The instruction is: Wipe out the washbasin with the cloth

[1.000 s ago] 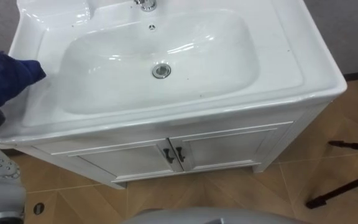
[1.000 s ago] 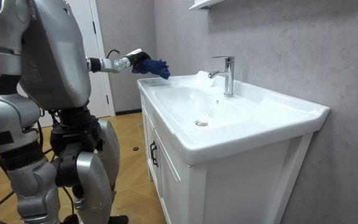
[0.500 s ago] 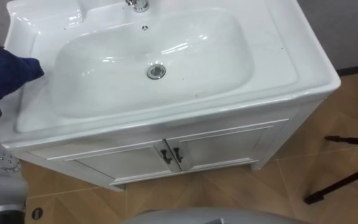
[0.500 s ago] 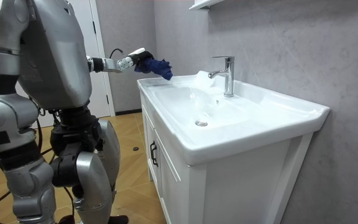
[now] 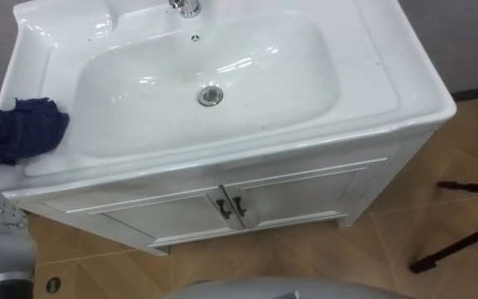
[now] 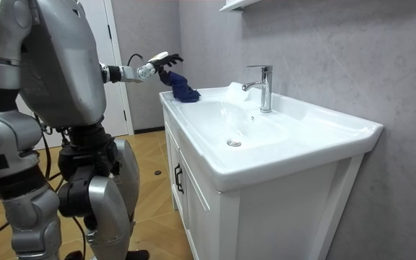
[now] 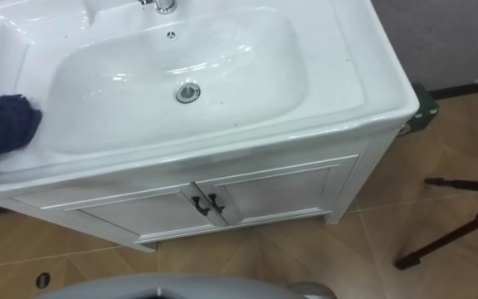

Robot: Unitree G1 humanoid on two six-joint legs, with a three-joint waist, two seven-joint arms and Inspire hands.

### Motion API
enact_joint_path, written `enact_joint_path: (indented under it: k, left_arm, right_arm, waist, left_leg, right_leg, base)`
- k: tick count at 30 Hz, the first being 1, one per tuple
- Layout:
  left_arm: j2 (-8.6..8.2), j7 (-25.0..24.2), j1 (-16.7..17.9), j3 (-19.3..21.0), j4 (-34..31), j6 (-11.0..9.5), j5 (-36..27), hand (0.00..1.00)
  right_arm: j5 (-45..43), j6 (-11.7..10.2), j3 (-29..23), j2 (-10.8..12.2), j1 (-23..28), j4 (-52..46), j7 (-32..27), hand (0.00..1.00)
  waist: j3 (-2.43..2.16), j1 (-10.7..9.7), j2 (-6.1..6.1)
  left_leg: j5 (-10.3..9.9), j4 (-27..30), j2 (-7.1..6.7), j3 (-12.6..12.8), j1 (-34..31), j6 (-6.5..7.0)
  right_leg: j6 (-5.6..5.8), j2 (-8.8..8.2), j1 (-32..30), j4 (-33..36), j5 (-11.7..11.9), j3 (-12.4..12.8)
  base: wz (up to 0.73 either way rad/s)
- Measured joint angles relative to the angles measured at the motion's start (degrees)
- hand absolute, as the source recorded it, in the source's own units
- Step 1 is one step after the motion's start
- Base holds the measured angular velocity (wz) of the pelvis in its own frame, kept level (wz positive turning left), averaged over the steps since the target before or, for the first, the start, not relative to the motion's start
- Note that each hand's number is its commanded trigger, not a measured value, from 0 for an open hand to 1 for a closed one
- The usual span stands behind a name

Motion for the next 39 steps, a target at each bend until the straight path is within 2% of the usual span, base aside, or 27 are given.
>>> enact_joint_path:
  k: [15, 17, 22, 24, 26, 28, 31, 36, 39]
  left_arm:
    - [0.0, 0.9, -0.08, 0.0, 0.0, 0.05, -0.45, 0.0]
    - [0.0, 0.96, -0.81, 0.0, 0.0, 0.17, -0.5, 0.0]
    - [0.06, 0.96, -5.12, 0.0, 0.0, 0.18, -0.32, 0.0]
    - [0.53, 0.95, -6.64, 0.22, -1.58, 0.08, -0.19, 0.0]
    - [1.11, 0.97, -6.76, 0.48, -4.62, 0.0, -0.24, 0.0]
    - [3.02, 0.96, -7.86, 0.5, -7.03, -0.3, -0.19, 0.0]
    - [4.31, 0.71, -11.62, 1.52, -7.13, -0.31, -0.21, 0.0]
    - [7.32, 0.7, -13.62, 2.88, -9.29, -0.15, -0.26, 0.0]
    - [8.69, 1.07, -14.44, 4.82, -9.81, -0.12, -0.25, 0.0]
  right_arm:
    - [0.59, 0.11, -0.03, 0.0, 0.0, -0.51, -0.53, 0.0]
    - [0.36, 0.1, -0.03, 0.0, -0.07, -0.67, -0.52, 0.0]
    - [-1.46, 0.04, 0.12, 0.0, -0.53, -0.61, 0.24, 0.0]
    - [-1.5, -0.09, 0.35, 0.08, -0.94, -0.65, 0.83, 0.0]
    - [-1.5, -0.21, 0.37, 0.08, -1.02, -0.78, 0.71, 0.0]
    - [-1.5, -0.22, 0.36, 0.18, -1.15, -0.78, 0.34, 0.0]
    - [-1.46, -0.22, 0.35, 0.34, -1.13, -0.63, -0.1, 0.0]
    - [-1.38, -0.64, 0.37, 0.42, -1.13, -0.67, -1.5, 0.0]
    - [-1.46, -0.67, 0.36, 0.33, -1.01, -0.73, -2.16, 0.0]
  waist:
    - [0.03, -0.47, 0.06]
    - [0.1, -0.82, 0.26]
    - [0.18, -1.0, 0.84]
    - [0.07, -0.89, 0.98]
    - [0.07, -0.86, 0.86]
    - [0.11, -0.62, 0.69]
    - [0.19, 0.29, 0.66]
    - [0.14, 0.57, 0.88]
    - [-0.11, 0.7, 1.36]
  left_leg:
    - [0.0, 0.0, 0.0, 0.03, -0.08, 0.0]
    - [0.0, -0.01, 0.0, -0.04, -0.1, 0.0]
    - [0.0, -0.02, 0.0, 0.03, -0.09, 0.0]
    - [0.0, -0.01, 0.02, 0.05, -0.15, 0.0]
    - [0.0, -0.02, 0.02, 0.4, 0.02, 0.01]
    - [0.0, -0.07, 0.02, 1.08, 0.04, 0.01]
    - [0.0, -0.32, 0.06, 1.6, 0.44, 0.01]
    - [0.0, -0.54, 0.04, 1.65, 0.67, 0.01]
    - [0.0, -0.55, 0.03, 1.74, 0.76, 0.01]
  right_leg:
    - [0.0, -0.01, -0.08, -0.13, 0.0, -0.08]
    - [0.01, -0.02, -0.07, -0.13, 0.01, -0.16]
    - [0.01, 0.0, -0.23, 0.07, 0.02, 0.1]
    - [0.0, 0.05, -0.64, 0.23, 0.01, 0.65]
    - [0.0, 0.04, -0.66, 0.31, 0.01, 1.19]
    - [0.01, 0.03, -0.57, 0.51, 0.02, 1.58]
    - [0.01, 0.05, -0.71, 0.79, 0.01, 2.16]
    - [0.02, 0.05, -0.71, 0.8, 0.01, 2.53]
    - [0.03, 0.04, -0.77, 0.83, 0.0, 2.63]
  base:
    - [0.0]
    - [0.02]
    - [-0.01]
    - [-0.13]
    - [-0.15]
    - [-0.1]
    - [-0.08]
    - [-0.05]
    - [0.0]
